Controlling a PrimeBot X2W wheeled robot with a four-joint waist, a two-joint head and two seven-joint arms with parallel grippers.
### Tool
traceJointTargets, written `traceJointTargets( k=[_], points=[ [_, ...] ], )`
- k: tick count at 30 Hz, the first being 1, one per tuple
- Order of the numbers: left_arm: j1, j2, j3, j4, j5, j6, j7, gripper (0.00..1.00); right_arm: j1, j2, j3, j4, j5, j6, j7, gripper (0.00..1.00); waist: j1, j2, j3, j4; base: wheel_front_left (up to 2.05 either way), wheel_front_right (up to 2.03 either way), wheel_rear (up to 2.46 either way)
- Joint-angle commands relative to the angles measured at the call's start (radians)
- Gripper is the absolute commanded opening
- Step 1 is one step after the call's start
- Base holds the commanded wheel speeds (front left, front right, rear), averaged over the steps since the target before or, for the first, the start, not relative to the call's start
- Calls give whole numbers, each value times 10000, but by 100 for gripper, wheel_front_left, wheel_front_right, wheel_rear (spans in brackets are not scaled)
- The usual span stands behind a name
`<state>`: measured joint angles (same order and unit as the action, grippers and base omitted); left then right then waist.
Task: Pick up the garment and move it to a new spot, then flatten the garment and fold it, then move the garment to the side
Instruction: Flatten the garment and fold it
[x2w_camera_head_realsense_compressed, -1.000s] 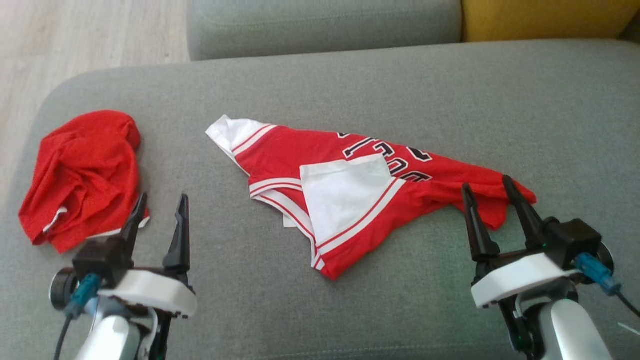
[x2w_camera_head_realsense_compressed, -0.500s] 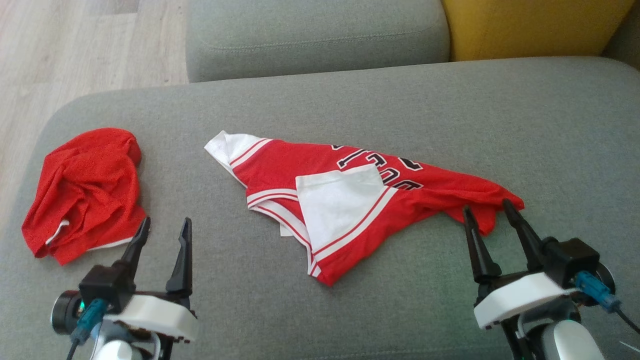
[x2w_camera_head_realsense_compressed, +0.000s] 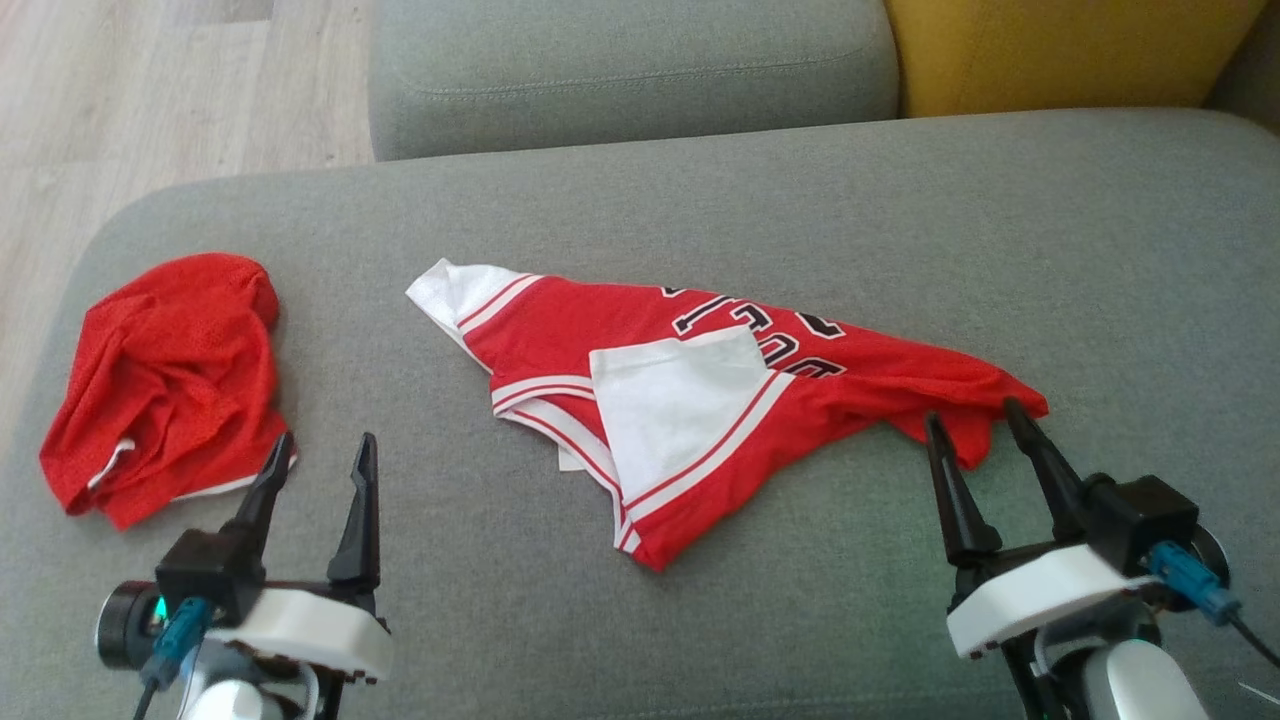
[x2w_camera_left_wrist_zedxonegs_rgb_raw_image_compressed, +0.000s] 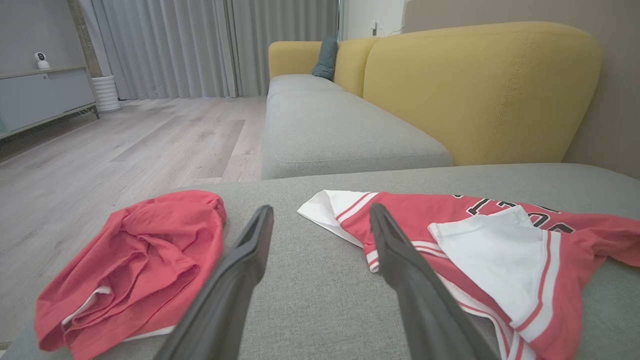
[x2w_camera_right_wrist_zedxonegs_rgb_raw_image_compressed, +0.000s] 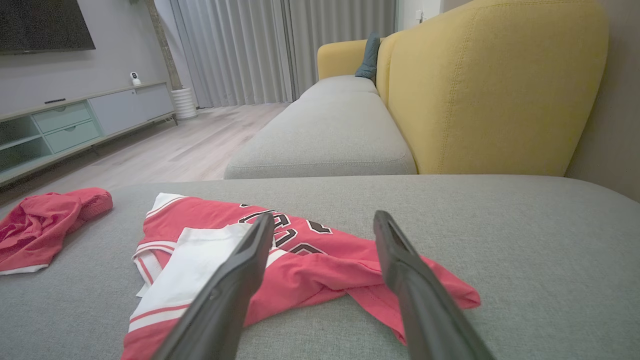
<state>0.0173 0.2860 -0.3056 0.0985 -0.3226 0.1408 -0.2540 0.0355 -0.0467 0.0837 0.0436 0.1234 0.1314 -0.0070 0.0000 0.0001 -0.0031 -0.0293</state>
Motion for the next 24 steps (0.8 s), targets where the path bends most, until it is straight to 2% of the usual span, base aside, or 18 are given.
traceJointTargets(
  k=[1,7,10,17,18,24],
  points=[
    [-362,285,494,-304,23,62,-78,100,-248,-35,217,-403,64,-7,3,100,0,-1,9,6,0,0,0],
    [-488,207,333,-256,-9,36,118,100,-297,-35,217,-419,76,-7,1,100,0,-1,120,32,0,0,0],
    [-839,11,-120,-269,54,-152,521,100,-371,-35,227,-450,66,-7,-10,100,0,-1,302,20,0,0,0],
    [-2602,-808,-1478,668,-13,-1233,1827,100,-773,-35,372,-550,6,-7,-56,100,0,-1,1117,-230,0,0,0],
    [-2602,-808,-1478,668,-13,-1233,1827,100,-773,-35,372,-550,6,-7,-56,100,0,-1,1117,-230,0,0,0],
    [-4118,-1454,-1898,2380,-589,-1901,3459,100,-1046,-35,399,-461,38,-7,-159,100,0,-1,1712,-596,0,0,0]
  ],
)
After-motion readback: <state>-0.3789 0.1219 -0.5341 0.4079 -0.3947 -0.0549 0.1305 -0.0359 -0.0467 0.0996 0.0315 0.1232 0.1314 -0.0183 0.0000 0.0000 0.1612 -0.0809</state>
